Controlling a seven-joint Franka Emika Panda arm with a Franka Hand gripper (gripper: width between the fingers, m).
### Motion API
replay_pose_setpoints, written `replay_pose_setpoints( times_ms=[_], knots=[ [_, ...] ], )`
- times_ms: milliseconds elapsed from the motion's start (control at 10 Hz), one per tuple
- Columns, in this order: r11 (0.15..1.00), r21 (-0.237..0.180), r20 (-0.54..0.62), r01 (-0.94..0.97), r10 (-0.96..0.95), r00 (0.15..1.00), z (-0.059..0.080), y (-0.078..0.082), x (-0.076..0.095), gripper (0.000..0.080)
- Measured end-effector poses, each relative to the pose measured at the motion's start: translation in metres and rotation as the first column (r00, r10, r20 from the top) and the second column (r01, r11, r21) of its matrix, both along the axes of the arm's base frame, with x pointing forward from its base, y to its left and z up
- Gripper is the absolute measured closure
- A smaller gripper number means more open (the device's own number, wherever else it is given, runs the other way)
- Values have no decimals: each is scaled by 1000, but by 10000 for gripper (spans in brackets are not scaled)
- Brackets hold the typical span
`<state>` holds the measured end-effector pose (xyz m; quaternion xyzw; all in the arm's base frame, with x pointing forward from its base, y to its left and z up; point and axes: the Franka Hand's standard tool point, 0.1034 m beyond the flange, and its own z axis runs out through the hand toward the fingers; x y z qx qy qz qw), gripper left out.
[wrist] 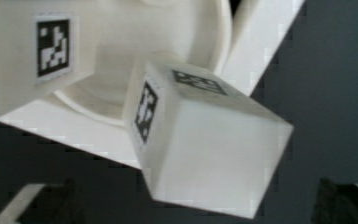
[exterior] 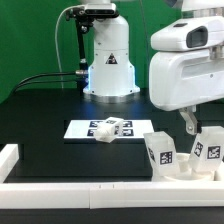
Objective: Assemble stool
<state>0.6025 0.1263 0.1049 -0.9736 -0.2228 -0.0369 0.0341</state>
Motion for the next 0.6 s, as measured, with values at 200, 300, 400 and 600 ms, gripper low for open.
replay_pose_setpoints(
  times_ms=[200,300,400,600],
  knots=[
    [983,-33,4,-181,181,983,-1,-2,-1,151],
    [931,-73,-8,-357,357,934,-4,-1,-3,151],
    [848,-101,-53,-520,518,854,-9,0,-3,151],
    [762,-107,-100,-639,631,769,-20,3,-3,151]
  ],
)
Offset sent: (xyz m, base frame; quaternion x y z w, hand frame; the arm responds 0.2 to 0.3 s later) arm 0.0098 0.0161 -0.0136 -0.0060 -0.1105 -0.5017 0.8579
